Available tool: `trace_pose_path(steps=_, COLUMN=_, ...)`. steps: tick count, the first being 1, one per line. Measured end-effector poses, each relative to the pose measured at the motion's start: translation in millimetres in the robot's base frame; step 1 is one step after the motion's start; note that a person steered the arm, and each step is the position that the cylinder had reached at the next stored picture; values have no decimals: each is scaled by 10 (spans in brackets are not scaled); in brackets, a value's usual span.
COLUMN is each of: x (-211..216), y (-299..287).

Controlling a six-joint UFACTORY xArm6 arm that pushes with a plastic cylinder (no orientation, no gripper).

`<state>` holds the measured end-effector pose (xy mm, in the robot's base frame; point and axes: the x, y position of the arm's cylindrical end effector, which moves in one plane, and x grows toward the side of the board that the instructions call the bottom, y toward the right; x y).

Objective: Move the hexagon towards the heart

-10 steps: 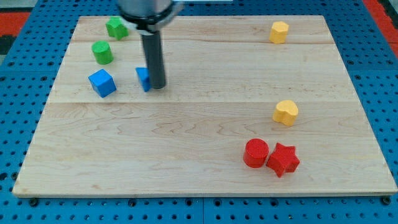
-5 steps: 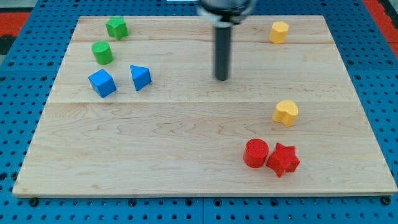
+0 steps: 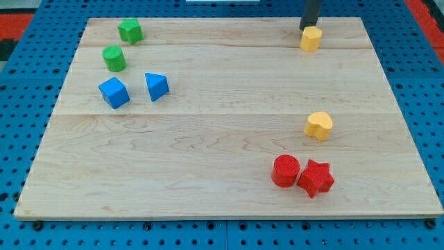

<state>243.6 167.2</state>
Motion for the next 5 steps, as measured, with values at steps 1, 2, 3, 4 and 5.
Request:
trace_pose_path(steps=1, x=435, y=8)
trace_pose_path(steps=2, x=891, y=8)
trace_pose_path(steps=3, x=1189, y=34)
trace_pose_path(steps=4, x=1220, y=735)
trace_pose_path(steps=5, x=1782, y=1044)
